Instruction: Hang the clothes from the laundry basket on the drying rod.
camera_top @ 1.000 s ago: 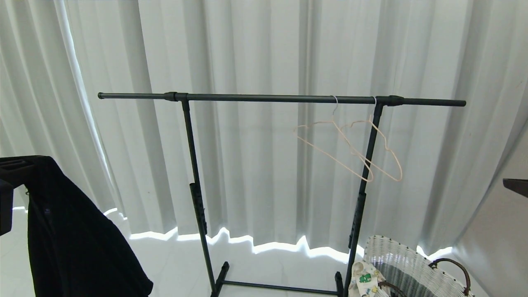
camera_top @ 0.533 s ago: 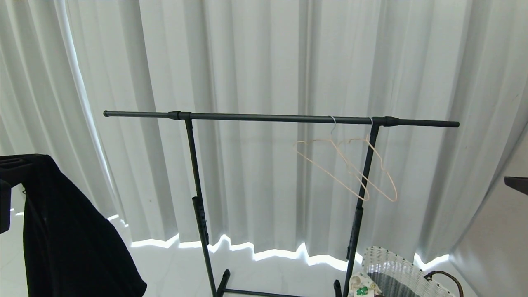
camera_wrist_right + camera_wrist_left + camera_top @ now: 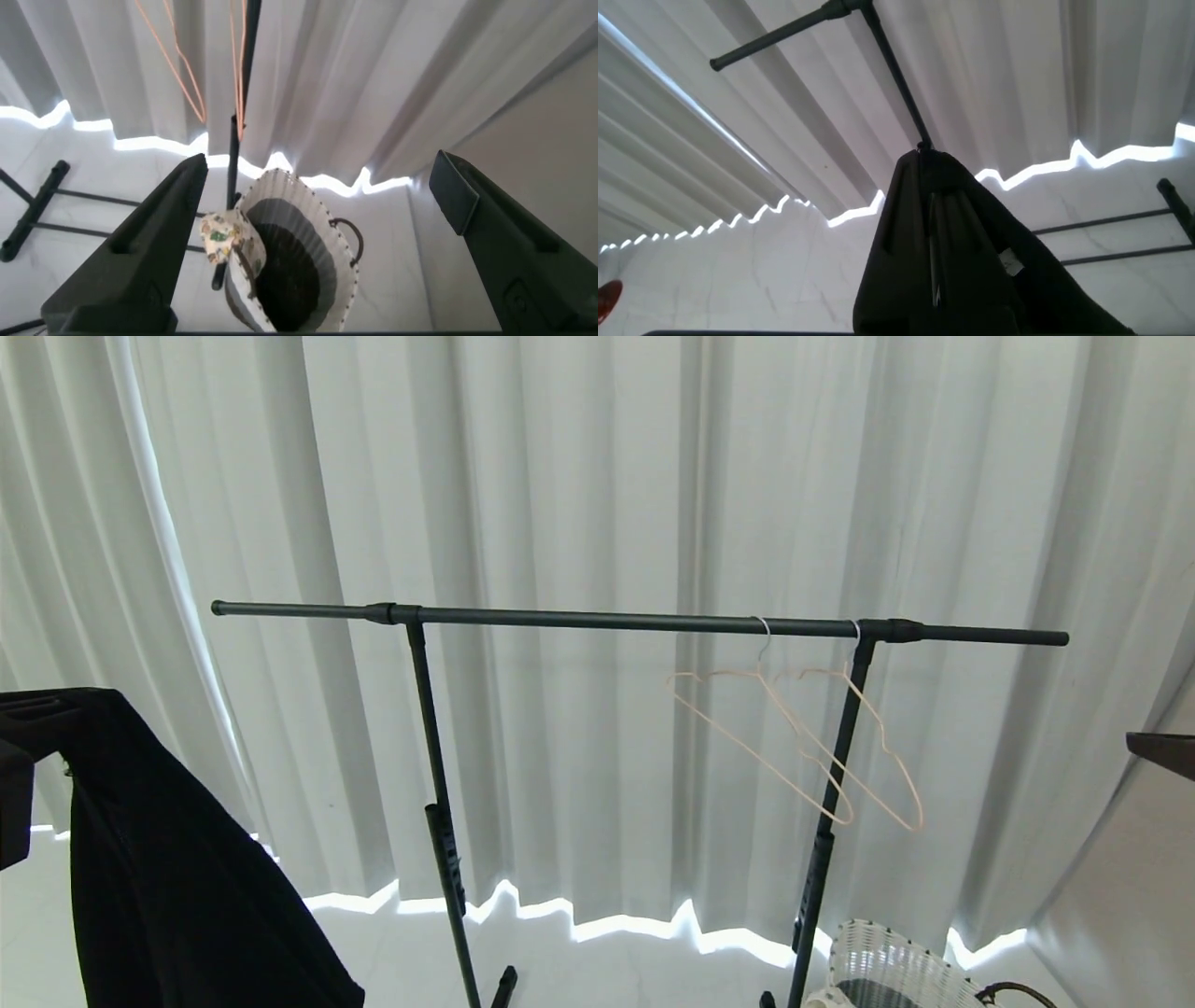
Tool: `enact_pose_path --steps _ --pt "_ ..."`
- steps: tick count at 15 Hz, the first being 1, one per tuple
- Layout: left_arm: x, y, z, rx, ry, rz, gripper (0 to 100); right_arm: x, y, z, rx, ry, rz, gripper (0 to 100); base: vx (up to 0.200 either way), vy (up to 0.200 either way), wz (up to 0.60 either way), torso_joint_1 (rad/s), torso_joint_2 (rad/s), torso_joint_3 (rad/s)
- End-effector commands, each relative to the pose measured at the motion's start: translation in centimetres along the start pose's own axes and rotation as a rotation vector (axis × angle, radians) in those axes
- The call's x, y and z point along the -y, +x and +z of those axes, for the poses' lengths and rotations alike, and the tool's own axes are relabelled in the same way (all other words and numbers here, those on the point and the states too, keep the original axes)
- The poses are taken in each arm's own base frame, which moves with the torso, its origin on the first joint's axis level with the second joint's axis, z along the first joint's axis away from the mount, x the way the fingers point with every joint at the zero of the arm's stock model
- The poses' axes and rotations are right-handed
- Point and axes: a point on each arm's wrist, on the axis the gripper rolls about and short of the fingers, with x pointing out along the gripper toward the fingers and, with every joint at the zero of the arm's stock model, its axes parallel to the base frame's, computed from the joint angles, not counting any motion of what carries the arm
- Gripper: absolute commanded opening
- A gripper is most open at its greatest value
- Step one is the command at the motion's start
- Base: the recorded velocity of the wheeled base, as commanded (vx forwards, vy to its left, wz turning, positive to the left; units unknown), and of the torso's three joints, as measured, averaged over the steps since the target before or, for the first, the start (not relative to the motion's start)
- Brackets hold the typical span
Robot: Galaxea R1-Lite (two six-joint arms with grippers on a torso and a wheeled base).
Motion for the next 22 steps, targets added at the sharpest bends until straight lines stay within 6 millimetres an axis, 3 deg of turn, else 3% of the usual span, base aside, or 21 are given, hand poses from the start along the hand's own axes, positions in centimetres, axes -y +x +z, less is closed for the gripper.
enact_pose_path --steps 1,6,13,22 --pt "0.0 0.1 0.0 -0.001 0.000 -0.001 0 -0.1 0.4 0.0 -0.014 -0.002 0.008 100 0.200 0.000 0.00 0.022 0.01 -0.007" --pt "0.0 0.1 0.1 -0.001 -0.001 0.001 0 -0.4 1.8 -0.1 -0.054 -0.005 0.038 100 0.200 0.000 0.00 0.004 0.00 0.000" --pt "-0.1 0.1 0.2 0.001 0.001 0.002 0 -1.1 6.2 -1.0 -0.160 -0.007 0.075 100 0.171 0.000 0.00 0.003 0.00 0.001" --pt "-0.4 0.4 0.6 0.035 -0.016 0.036 0 -2.7 14.1 -8.6 -0.328 0.062 0.144 100 0.000 0.000 0.00 0.000 0.00 0.000"
